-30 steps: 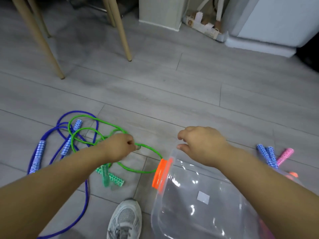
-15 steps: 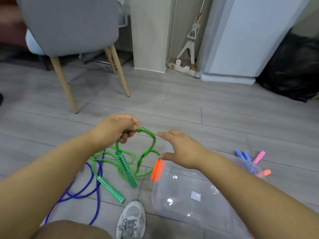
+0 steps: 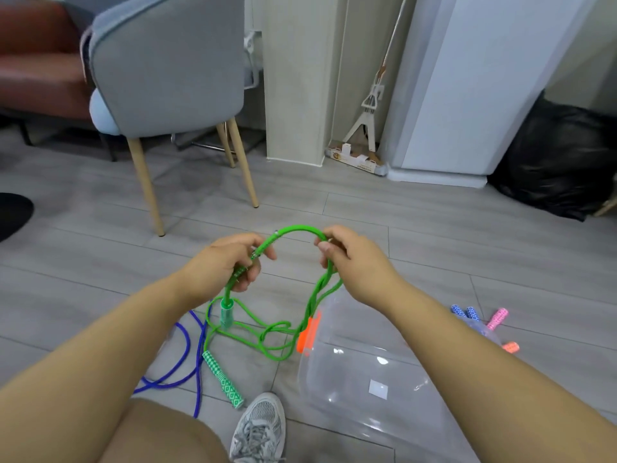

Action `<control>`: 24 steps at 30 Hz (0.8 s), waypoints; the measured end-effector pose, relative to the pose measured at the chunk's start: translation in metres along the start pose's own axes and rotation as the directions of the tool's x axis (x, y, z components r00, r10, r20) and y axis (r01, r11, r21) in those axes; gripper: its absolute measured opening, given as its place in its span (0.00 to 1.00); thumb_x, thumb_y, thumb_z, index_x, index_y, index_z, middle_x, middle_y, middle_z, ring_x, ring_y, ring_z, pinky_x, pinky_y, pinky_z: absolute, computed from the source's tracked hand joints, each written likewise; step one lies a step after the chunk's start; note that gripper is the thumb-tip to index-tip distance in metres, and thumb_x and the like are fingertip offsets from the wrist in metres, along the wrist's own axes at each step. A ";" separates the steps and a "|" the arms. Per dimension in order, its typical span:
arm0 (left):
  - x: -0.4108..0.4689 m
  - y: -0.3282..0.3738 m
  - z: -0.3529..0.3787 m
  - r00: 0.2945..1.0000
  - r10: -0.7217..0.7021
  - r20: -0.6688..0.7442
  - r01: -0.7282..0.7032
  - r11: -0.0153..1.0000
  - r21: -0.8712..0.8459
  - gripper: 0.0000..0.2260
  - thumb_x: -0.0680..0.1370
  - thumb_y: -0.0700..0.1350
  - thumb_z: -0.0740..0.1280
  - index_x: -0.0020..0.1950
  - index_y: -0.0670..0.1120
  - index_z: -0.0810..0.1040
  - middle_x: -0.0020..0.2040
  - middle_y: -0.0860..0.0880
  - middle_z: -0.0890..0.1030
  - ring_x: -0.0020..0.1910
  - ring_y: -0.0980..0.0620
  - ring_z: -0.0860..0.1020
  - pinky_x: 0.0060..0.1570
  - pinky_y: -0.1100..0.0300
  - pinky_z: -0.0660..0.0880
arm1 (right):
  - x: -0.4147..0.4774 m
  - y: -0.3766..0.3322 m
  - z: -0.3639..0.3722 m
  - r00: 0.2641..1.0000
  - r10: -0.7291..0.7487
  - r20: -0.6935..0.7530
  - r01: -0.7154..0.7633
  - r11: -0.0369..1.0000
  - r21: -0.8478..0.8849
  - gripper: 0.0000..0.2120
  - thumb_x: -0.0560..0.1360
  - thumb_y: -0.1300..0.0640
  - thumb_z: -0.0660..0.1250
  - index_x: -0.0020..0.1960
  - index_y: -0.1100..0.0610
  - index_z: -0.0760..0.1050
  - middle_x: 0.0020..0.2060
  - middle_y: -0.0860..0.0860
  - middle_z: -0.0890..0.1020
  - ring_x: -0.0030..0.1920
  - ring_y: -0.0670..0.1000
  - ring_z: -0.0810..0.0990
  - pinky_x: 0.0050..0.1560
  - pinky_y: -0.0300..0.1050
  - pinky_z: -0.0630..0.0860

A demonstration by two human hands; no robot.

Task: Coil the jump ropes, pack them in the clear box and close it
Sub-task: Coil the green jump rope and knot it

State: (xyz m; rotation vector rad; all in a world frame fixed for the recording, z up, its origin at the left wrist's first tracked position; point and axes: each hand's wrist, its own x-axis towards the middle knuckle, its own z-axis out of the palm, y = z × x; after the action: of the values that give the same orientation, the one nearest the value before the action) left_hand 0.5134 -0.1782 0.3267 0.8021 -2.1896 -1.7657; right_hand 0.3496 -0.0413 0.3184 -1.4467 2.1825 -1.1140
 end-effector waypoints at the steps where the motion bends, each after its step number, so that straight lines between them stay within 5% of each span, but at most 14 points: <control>1: -0.001 0.001 0.001 1.000 -0.006 0.024 0.005 1.000 0.024 0.18 0.60 0.41 0.54 0.45 0.42 0.76 0.27 0.47 0.73 0.25 0.53 0.70 0.28 0.64 0.69 | -0.001 -0.004 -0.001 1.000 -0.016 -0.008 0.016 0.999 0.047 0.06 0.79 0.56 0.59 0.49 0.52 0.74 0.35 0.48 0.78 0.34 0.41 0.74 0.37 0.33 0.69; 8: -0.006 0.009 -0.004 0.999 0.039 -0.006 -0.039 0.998 0.053 0.08 0.78 0.48 0.64 0.56 0.49 0.75 0.38 0.41 0.81 0.34 0.51 0.80 0.37 0.61 0.71 | 0.003 -0.029 0.004 0.999 0.031 0.019 -0.035 0.980 0.198 0.04 0.78 0.56 0.63 0.45 0.54 0.74 0.31 0.47 0.74 0.29 0.39 0.73 0.34 0.30 0.70; 13: -0.011 0.008 -0.014 0.983 0.167 -0.080 -0.140 0.954 0.266 0.02 0.77 0.48 0.67 0.46 0.55 0.77 0.40 0.49 0.84 0.46 0.40 0.79 0.45 0.48 0.74 | 0.003 -0.047 0.008 0.996 0.045 0.082 -0.062 0.974 0.218 0.04 0.78 0.56 0.63 0.44 0.52 0.71 0.33 0.48 0.75 0.31 0.42 0.75 0.39 0.40 0.73; 15: -0.015 0.012 -0.014 0.972 0.219 -0.087 -0.188 0.945 0.269 0.05 0.79 0.44 0.64 0.43 0.51 0.76 0.37 0.50 0.84 0.43 0.43 0.81 0.48 0.46 0.75 | 0.000 -0.052 0.005 0.992 0.043 0.117 -0.071 0.967 0.246 0.05 0.78 0.57 0.63 0.43 0.50 0.69 0.34 0.48 0.75 0.32 0.44 0.75 0.39 0.41 0.74; 18: -0.018 0.019 -0.016 0.939 0.274 -0.208 -0.223 0.945 0.238 0.09 0.80 0.38 0.60 0.41 0.48 0.72 0.32 0.49 0.77 0.30 0.55 0.78 0.39 0.58 0.75 | -0.004 -0.049 -0.002 0.983 0.059 0.175 -0.093 0.978 0.189 0.07 0.76 0.59 0.66 0.44 0.49 0.70 0.35 0.47 0.75 0.34 0.46 0.75 0.42 0.44 0.75; 21: -0.021 0.025 -0.033 0.893 0.244 -0.379 -0.187 0.965 0.182 0.10 0.79 0.43 0.60 0.38 0.52 0.71 0.31 0.48 0.69 0.28 0.49 0.67 0.34 0.58 0.68 | -0.013 -0.041 -0.012 0.971 0.095 0.218 -0.093 0.995 -0.020 0.05 0.76 0.59 0.65 0.43 0.51 0.73 0.34 0.47 0.76 0.35 0.46 0.75 0.45 0.48 0.75; 24: -0.030 0.029 -0.048 0.872 0.281 -0.400 -0.190 0.949 0.254 0.07 0.75 0.48 0.61 0.36 0.55 0.73 0.30 0.50 0.68 0.30 0.48 0.65 0.34 0.56 0.65 | -0.021 -0.039 -0.020 0.966 0.150 0.212 -0.123 0.983 -0.134 0.09 0.77 0.58 0.62 0.39 0.50 0.71 0.33 0.49 0.76 0.35 0.48 0.74 0.43 0.46 0.73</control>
State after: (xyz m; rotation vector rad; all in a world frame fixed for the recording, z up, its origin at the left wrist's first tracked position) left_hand 0.5541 -0.1982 0.3718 0.8304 -2.0764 -1.1249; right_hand 0.3719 -0.0215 0.3565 -1.3697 2.1824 -0.7482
